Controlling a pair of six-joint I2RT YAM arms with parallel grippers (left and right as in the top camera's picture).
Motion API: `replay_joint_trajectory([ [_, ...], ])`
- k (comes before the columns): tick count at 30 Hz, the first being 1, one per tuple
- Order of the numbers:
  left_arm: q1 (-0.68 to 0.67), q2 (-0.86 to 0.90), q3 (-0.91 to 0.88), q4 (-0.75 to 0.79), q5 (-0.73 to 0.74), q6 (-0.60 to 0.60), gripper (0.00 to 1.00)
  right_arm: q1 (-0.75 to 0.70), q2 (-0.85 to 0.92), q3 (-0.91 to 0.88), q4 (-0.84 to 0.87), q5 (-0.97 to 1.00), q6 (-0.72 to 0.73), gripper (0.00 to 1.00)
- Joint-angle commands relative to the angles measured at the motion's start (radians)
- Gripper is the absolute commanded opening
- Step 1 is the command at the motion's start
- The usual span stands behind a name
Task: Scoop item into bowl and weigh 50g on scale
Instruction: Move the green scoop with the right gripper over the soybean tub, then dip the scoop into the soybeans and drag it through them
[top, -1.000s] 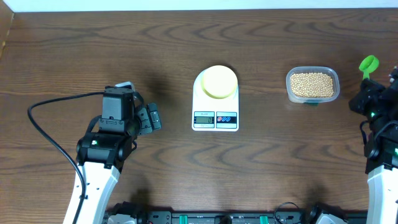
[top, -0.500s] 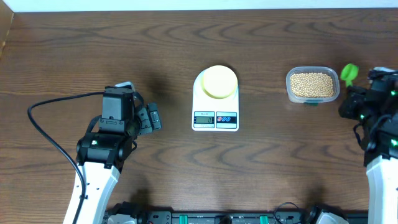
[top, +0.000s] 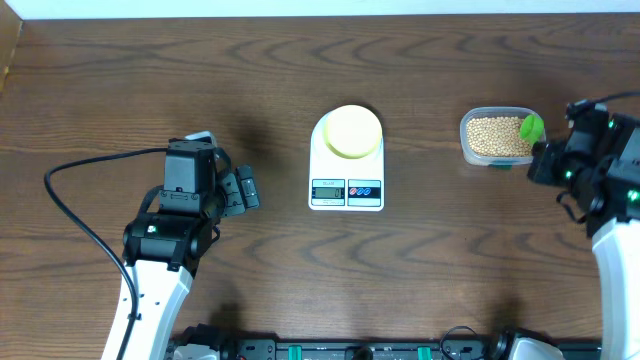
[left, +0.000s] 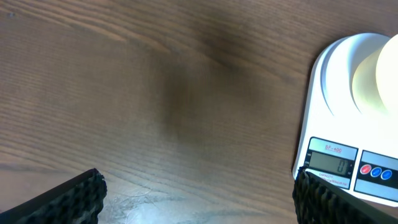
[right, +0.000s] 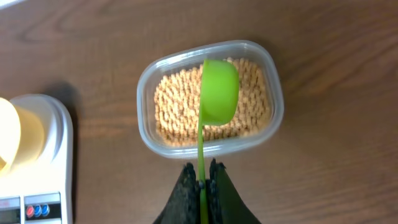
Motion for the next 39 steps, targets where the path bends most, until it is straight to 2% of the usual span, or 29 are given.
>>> replay_joint_trajectory([
  [1, 0.005, 0.002, 0.002, -0.002, -0.013, -0.002, 0.98, 0.008, 0.061, 0.098, -0.043, 0.011, 0.002, 0.01],
  [10, 0.005, 0.002, 0.002, -0.002, -0.013, -0.002, 0.98, 0.027, 0.201, 0.146, -0.174, 0.038, -0.032, 0.01],
  [16, 0.005, 0.003, 0.002, -0.002, -0.013, -0.002, 0.98, 0.079, 0.202, 0.151, -0.116, 0.056, -0.031, 0.01],
  [24, 0.005, 0.003, 0.002, -0.002, -0.013, -0.002, 0.98, 0.145, 0.204, 0.151, -0.106, 0.303, -0.024, 0.01],
  [39, 0.005, 0.003, 0.002, -0.002, -0.013, -0.002, 0.98, 0.166, 0.321, 0.15, -0.092, 0.29, 0.007, 0.01],
])
